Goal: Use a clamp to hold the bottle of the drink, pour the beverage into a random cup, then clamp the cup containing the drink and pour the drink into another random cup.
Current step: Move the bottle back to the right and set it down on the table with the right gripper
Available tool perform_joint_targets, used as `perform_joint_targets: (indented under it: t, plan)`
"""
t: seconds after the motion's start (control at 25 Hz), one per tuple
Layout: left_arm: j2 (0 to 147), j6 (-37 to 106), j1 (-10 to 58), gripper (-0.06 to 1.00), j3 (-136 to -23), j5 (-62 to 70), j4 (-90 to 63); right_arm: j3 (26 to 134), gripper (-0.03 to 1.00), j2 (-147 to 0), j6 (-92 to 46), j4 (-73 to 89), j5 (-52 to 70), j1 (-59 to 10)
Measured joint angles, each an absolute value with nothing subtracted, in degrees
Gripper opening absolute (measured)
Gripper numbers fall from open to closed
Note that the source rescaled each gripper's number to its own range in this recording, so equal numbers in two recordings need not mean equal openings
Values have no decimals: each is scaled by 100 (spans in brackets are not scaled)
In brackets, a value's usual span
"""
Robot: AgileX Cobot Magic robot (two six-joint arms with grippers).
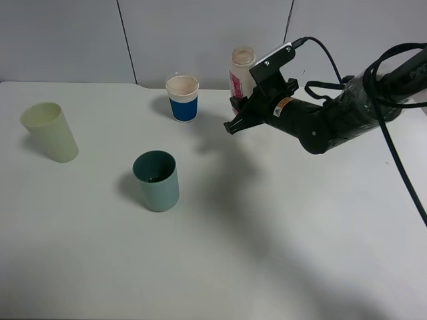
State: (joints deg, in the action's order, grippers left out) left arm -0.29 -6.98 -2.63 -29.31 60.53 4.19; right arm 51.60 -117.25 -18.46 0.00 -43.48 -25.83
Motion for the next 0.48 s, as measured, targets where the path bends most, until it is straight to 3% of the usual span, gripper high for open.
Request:
perform_joint_targets:
  t: [0.48]
  plan:
    - [-29,-698,-263,93,-2931,6053,419,5160,0,-12270,-1829,59,-5019,-2290]
